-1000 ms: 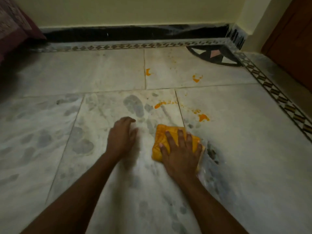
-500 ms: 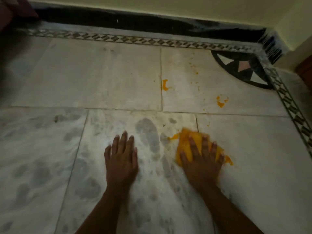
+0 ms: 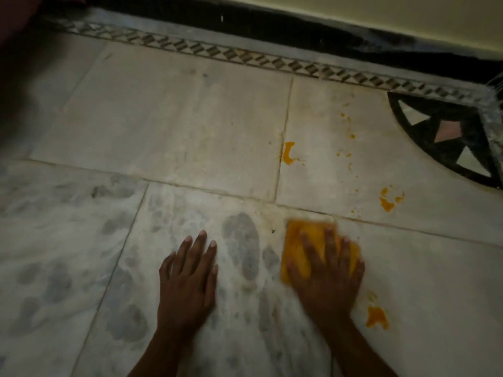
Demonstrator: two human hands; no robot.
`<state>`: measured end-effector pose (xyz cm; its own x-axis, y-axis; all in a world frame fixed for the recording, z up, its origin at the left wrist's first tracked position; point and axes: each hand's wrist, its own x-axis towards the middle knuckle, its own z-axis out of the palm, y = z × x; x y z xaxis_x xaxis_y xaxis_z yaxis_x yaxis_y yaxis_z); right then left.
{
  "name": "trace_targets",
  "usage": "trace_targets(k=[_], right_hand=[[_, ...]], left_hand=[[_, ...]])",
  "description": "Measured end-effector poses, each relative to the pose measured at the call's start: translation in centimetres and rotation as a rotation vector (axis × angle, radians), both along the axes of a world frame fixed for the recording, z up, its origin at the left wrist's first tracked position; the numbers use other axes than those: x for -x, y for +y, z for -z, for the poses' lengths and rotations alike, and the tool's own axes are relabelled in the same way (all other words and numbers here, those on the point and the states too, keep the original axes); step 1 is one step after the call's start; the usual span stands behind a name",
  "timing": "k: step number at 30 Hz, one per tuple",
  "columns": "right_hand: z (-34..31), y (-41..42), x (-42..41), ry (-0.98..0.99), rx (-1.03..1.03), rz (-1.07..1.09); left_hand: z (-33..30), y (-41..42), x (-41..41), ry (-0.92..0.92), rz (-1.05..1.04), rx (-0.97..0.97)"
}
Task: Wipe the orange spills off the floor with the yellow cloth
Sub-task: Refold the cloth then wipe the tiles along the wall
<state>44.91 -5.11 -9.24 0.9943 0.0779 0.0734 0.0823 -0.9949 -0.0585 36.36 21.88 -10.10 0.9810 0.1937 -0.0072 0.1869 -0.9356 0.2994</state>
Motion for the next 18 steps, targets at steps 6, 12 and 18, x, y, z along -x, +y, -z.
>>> trace_targets(k=[6, 12, 18], right_hand=[[2.0, 10.9, -8.0, -0.044, -0.190, 0.067], [-0.1, 1.9, 4.5, -0.012, -0.090, -0.401], [0.3, 2.3, -7.8, 0.079, -0.093, 0.199]], left_hand=[[0.9, 0.2, 0.2, -0.064, 0.001, 0.004], [-1.2, 0.2, -0.9, -0.060, 0.009, 0.053], [-1.9, 4.4, -13.3, -0.160, 0.173, -0.057]])
